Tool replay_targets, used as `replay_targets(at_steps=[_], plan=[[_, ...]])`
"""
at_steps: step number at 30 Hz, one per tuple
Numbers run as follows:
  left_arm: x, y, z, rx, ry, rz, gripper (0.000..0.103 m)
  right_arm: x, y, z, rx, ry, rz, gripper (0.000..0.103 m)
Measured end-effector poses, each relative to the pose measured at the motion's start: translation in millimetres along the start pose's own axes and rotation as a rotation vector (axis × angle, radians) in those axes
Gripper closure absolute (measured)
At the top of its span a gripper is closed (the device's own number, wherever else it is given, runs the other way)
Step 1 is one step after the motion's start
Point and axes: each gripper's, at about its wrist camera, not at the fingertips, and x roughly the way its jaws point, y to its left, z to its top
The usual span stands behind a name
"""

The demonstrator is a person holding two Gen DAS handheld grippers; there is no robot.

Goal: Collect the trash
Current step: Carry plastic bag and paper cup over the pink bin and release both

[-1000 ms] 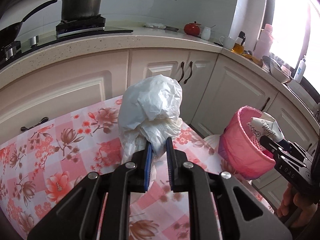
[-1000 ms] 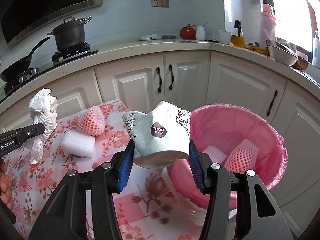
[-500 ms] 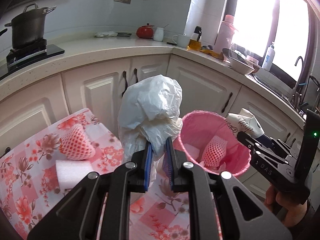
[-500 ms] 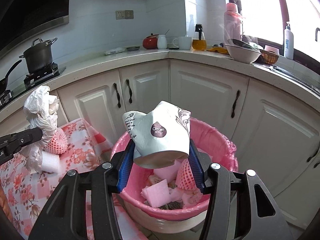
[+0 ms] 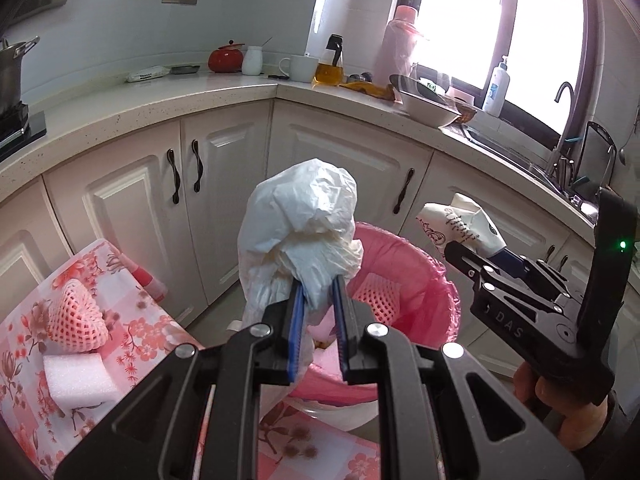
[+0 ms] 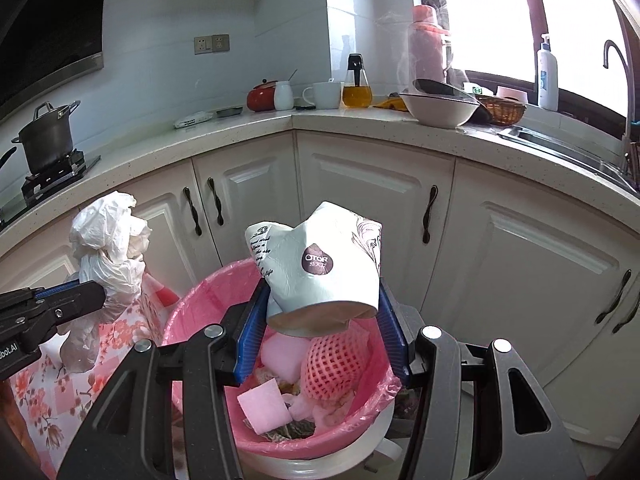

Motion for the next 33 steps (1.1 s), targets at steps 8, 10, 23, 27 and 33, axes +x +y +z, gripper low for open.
replay_targets(at_steps=[8,10,23,27,33], plan=[[11.6,-5.8,6.2,0.006,0.006,-0.011,0.089,2.9,-9.4,1.2,0.009,0.001,-0.009,0.053],[12.8,-7.3,7.1,0.008,0.006,-0.012,0.089,3.1,-9.9,0.9,0.012,0.001,-0.008,0.053],[17.7,-12.8,6.2,0.011,0.013,-0.012,0.089,6.4,-13.7,-0.7,0.024,0.007,-0.018,0.052],[17.0,-10.3,5.4,0.004,0.014,-0.007,0.088,7.4,-13.5,-0.9,0.022,0.007,-0.019,0.049],[13.6,-9.0,4.2,0.003,0.012,-0.003,0.078,8.1,-12.3,-3.1,0.021,0.011,-0.022,0.045]])
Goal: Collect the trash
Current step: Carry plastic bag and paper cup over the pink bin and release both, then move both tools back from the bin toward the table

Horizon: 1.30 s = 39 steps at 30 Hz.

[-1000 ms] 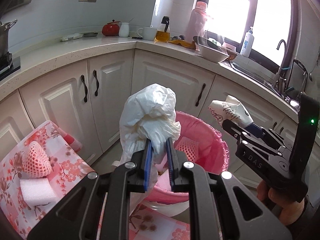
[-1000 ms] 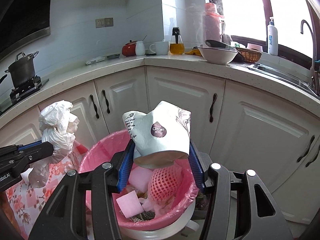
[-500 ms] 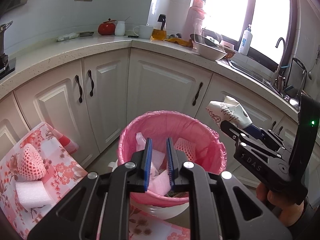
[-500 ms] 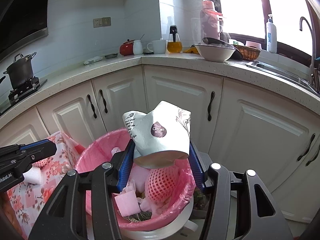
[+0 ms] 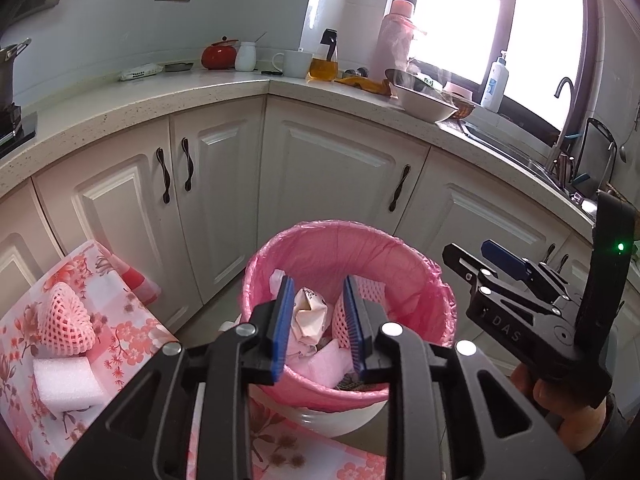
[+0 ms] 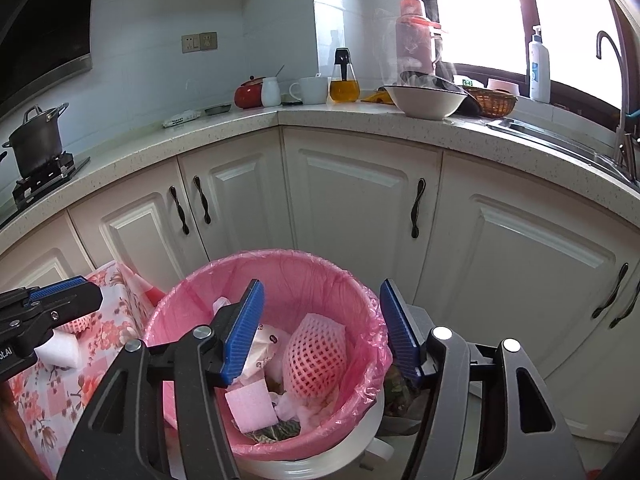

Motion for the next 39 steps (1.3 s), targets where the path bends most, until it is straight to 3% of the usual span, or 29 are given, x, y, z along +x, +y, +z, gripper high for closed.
replay_targets(at_steps=[6,18,23,39], plan=[[-1.7,2.7,-1.1,-0.006,-0.003,0.001,0.075,-0.2,-1.0,-0.9,0.003,0.001,-0.006,0.045],[-5.9,14.1,-8.2,-0.026,-0.002,0.015,0.072,-1.9,0.9,-3.8,0.009,0.0,-0.017,0.033],[-11.6,25.5,-13.7,-0.04,-0.007,0.033,0.063,-2.3,4.3,-6.6,0.007,0.002,-0.017,0.027],[-44.2,130.2,-49.3,-0.192,-0.004,0.203,0.041,-0.6,46.7,-14.2,-0.026,0.022,0.039,0.018]])
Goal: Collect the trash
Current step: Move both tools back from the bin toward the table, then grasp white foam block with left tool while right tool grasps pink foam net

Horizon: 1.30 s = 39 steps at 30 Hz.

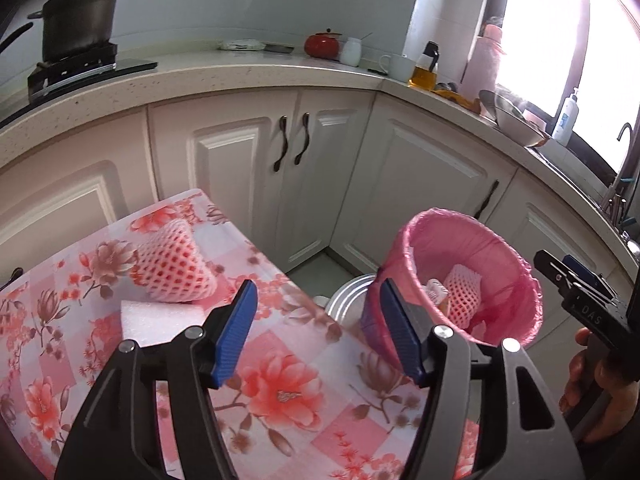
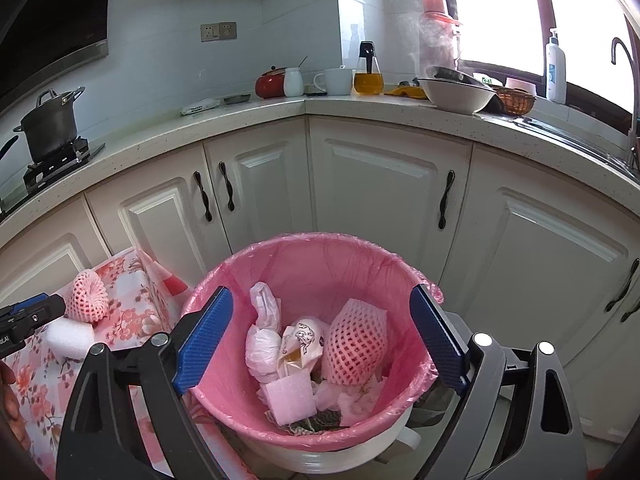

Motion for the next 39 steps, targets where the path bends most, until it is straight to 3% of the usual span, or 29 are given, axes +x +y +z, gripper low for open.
replay_targets(at_steps=[10,16,30,39], plan=[[-3.4,88.2,-21.7,-0.14,0.027,0.121,0.04,3.0,41.2,1.2,-0.043,0.006,0.056,0.018],[4.3,122.9,-33.8,-0.19,0.069,0.151,0.039,7.1,66.9,2.5,-0.068,0.012,0.09,0.018],[41.8,150.3,-48.0,-0.31,0.167,0.087,0.041,16.0,121.7,-3.3,-0.139,0.04,0.168,0.018],[40.4,152.2,-51.5,-0.27,0.176,0.047,0.05,26.8,152.8,-9.1,-0.174,0.07,0.216,0.018]])
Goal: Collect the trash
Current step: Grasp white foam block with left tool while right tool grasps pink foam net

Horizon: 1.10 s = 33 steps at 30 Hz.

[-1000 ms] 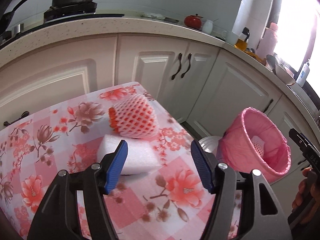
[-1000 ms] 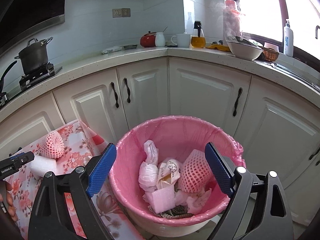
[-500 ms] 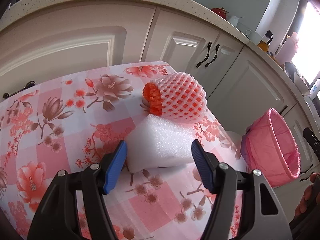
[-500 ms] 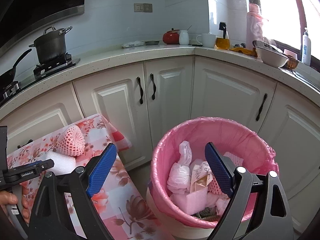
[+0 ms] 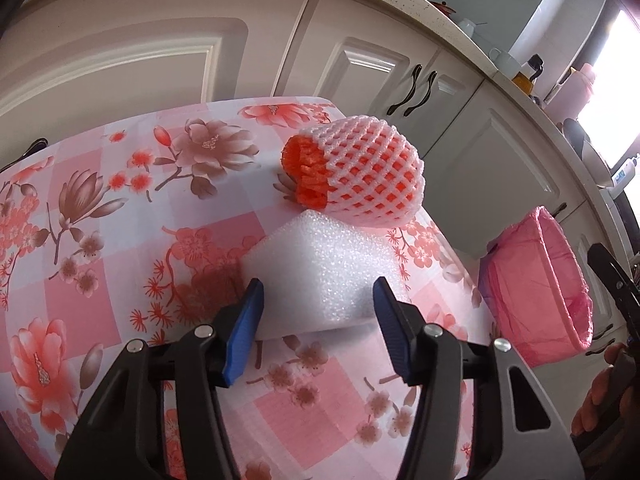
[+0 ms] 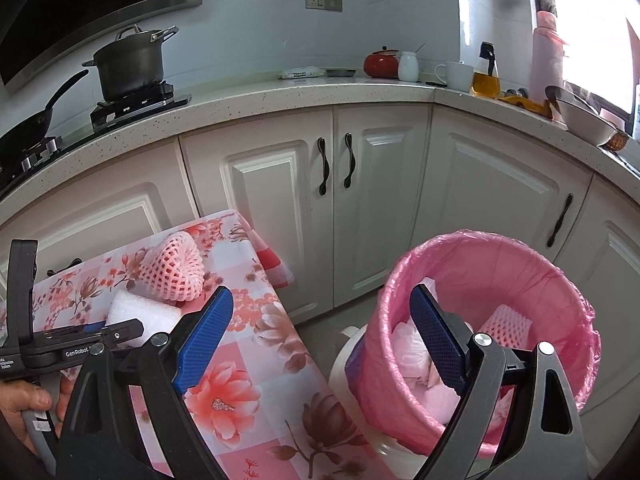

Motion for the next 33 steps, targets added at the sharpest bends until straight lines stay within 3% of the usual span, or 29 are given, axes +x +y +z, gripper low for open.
replay_targets(at_steps=[17,25,29,31,33], plan=[[-49.5,48.4,7.2,-0.03,-0.078,0.107,0.05,63.1,106.4,9.9,-0.081,0.067,0.173,0.018],[-54.9,75.2,11.5,-0.058,-0.09,0.133,0.05,111.4,131.2,12.0,-0.105,0.133,0.188,0.019],[-54.2,83.8,12.5,-0.07,-0.09,0.138,0.05,127.6,139.6,11.0,-0.117,0.16,0.185,0.03],[-54.1,87.1,12.7,-0.075,-0.091,0.14,0.05,132.4,142.4,9.8,-0.126,0.176,0.182,0.051],[-54.2,88.8,13.2,-0.079,-0.092,0.141,0.05,132.9,144.8,8.5,-0.14,0.178,0.186,0.059]])
